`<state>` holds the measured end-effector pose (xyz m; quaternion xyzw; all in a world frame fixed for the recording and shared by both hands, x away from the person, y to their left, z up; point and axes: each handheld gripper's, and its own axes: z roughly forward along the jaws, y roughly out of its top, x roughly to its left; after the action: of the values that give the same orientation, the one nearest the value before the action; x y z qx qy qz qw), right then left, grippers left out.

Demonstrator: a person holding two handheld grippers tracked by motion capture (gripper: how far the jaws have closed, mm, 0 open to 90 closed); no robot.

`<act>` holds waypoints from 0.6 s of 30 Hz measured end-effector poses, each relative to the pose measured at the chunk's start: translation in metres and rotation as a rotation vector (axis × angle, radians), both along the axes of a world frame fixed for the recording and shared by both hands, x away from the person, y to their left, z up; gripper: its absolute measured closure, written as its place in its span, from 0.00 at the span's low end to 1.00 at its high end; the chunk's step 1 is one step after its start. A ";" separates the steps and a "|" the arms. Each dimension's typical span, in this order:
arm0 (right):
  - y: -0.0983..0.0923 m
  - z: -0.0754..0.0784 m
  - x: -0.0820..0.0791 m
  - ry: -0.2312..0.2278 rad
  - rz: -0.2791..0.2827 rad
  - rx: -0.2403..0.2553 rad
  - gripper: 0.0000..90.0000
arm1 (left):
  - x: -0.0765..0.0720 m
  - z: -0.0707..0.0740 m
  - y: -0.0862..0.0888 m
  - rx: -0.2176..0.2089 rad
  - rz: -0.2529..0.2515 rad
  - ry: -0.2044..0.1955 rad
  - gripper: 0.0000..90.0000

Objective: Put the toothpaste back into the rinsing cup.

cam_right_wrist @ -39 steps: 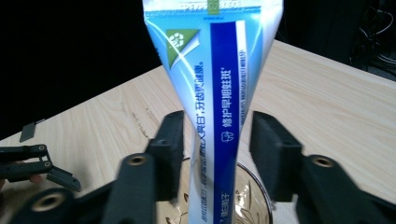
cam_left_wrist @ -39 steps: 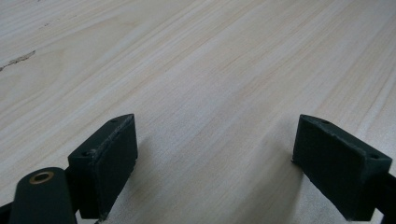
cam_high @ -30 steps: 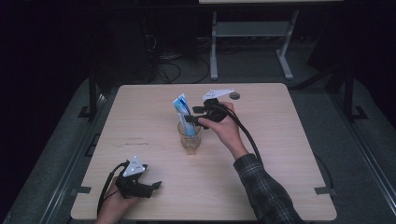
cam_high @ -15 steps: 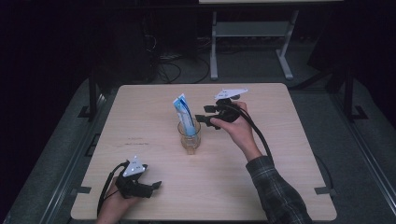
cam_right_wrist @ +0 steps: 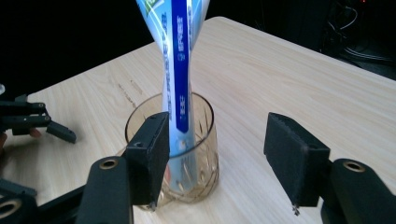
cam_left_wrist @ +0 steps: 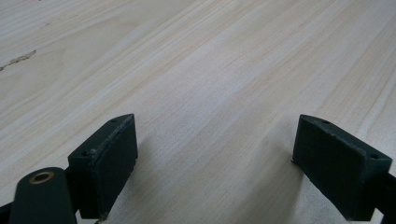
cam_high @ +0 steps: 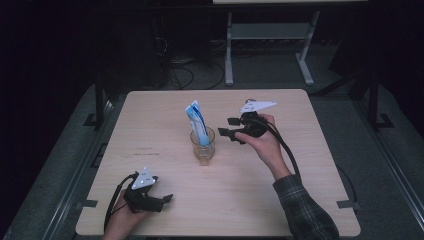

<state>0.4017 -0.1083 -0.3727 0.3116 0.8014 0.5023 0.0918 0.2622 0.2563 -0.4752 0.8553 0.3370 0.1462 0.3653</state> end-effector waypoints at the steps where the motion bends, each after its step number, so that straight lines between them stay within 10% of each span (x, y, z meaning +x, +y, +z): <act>1: 0.000 0.000 0.000 0.000 0.000 0.000 0.45 | 0.000 0.000 0.000 0.000 0.000 0.000 0.15; 18: -0.035 -0.013 -0.018 0.007 -0.051 -0.020 0.45 | 0.000 0.000 0.000 0.000 0.000 0.000 0.15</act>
<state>0.3833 -0.1431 -0.3855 0.3328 0.7983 0.4908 0.1051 0.2622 0.2563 -0.4752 0.8553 0.3370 0.1463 0.3654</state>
